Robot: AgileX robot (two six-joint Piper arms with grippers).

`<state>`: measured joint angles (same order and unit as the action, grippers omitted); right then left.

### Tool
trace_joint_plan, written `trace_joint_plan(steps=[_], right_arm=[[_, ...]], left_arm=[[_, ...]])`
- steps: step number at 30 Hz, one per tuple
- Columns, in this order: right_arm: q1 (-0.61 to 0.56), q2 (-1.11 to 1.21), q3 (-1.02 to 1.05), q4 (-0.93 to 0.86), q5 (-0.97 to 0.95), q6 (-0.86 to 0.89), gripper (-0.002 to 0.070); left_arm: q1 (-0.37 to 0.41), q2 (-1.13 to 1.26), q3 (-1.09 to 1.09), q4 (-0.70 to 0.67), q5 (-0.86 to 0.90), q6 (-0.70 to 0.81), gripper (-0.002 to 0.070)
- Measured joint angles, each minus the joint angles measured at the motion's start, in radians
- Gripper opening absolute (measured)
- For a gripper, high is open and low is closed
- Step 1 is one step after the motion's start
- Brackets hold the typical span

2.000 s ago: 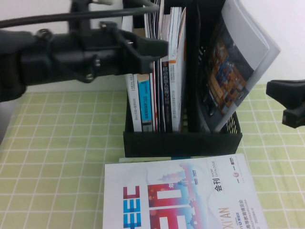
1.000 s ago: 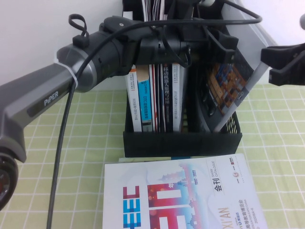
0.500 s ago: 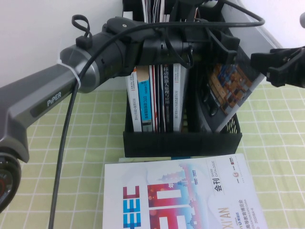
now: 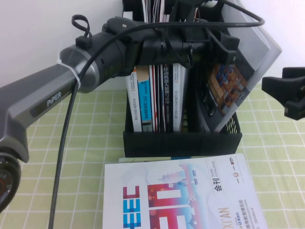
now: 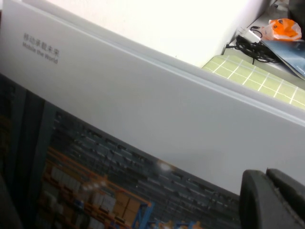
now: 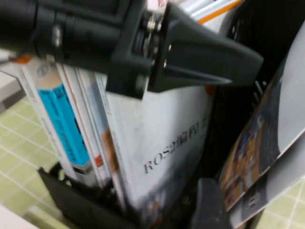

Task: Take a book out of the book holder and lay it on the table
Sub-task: Pick up the right side book from the book shelf

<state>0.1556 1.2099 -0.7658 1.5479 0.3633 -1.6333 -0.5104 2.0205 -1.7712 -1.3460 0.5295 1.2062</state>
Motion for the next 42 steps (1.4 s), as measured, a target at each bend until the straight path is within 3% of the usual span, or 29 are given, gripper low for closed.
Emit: trace_joint_plan(steps=[4, 7, 33, 36, 40, 42], right_arm=[[0.0, 0.027, 0.026, 0.128, -0.007, -0.263, 0.0407], [0.0, 0.061, 0.026, 0.15, 0.0, -0.321, 0.0407], [0.0, 0.334, -0.238, 0.162, -0.027, -0.226, 0.0403], [0.0, 0.369, -0.261, 0.162, -0.025, -0.226, 0.0337], [0.0, 0.391, -0.284, 0.162, -0.013, -0.222, 0.0121], [0.0, 0.393, -0.29, 0.163, 0.003, -0.213, 0.0058]], left_arm=[[0.0, 0.0, 0.0, 0.0, 0.0, -0.01, -0.0003], [0.0, 0.0, 0.0, 0.0, 0.002, -0.015, -0.0002], [0.0, 0.0, -0.002, 0.011, 0.004, -0.029, -0.0002], [0.0, 0.0, -0.002, 0.011, 0.006, -0.029, -0.0003], [0.0, 0.0, -0.002, 0.012, 0.006, -0.029, -0.0003], [0.0, 0.0, -0.002, 0.014, 0.015, -0.031, -0.0003]])
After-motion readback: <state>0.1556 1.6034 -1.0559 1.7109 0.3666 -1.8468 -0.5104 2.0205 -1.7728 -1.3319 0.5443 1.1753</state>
